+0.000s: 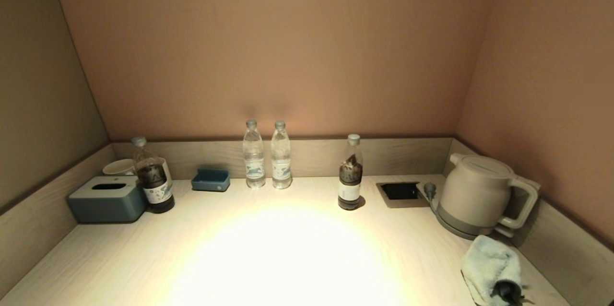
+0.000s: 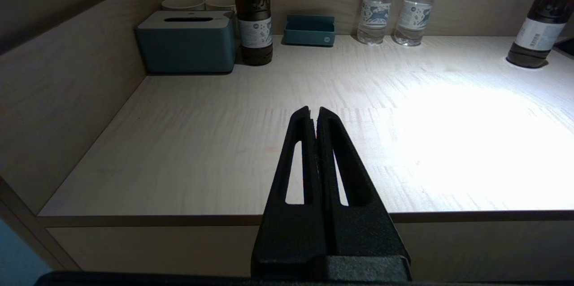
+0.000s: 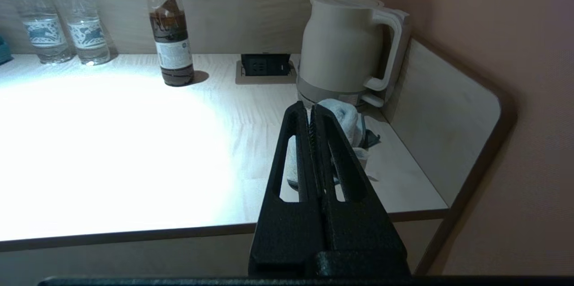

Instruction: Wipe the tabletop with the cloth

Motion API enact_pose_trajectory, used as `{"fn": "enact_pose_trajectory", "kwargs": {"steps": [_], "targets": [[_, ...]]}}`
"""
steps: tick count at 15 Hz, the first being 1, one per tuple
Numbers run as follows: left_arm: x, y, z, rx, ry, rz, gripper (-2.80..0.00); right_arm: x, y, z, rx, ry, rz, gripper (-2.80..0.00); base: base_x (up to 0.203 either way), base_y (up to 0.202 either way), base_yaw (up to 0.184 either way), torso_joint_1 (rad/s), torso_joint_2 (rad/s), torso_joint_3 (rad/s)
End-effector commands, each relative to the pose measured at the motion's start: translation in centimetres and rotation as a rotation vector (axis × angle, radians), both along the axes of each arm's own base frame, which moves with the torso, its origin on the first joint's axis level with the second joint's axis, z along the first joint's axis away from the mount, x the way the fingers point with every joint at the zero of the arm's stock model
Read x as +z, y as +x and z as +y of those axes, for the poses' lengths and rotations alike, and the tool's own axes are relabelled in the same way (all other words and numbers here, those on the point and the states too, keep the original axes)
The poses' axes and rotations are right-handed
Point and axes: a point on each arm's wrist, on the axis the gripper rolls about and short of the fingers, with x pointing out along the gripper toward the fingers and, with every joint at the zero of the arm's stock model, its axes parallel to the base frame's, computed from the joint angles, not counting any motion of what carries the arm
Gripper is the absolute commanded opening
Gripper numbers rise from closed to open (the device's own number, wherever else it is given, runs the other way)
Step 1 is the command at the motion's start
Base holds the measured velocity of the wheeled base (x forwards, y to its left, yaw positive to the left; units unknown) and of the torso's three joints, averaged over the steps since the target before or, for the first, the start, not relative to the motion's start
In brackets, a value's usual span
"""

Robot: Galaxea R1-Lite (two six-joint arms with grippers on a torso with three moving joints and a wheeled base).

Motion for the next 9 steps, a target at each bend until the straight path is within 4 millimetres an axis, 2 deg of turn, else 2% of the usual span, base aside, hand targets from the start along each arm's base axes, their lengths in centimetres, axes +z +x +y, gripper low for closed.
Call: {"fn": "enact_pose_trajectory", "kwargs": {"steps": [1, 9], "targets": [[0.0, 0.0, 0.0, 0.000, 0.000, 0.000, -2.80, 1.3, -0.1, 0.0, -0.001, -0.009, -0.186, -2.80, 0.000, 0.000, 0.000, 0.000, 0.00, 0.000], [0.0, 0.0, 0.0, 0.000, 0.000, 0.000, -2.80, -1.1, 0.3, 0.1, 0.055, 0.020, 0.053, -2.80, 0.000, 0.000, 0.000, 0.000, 0.00, 0.000]]}}
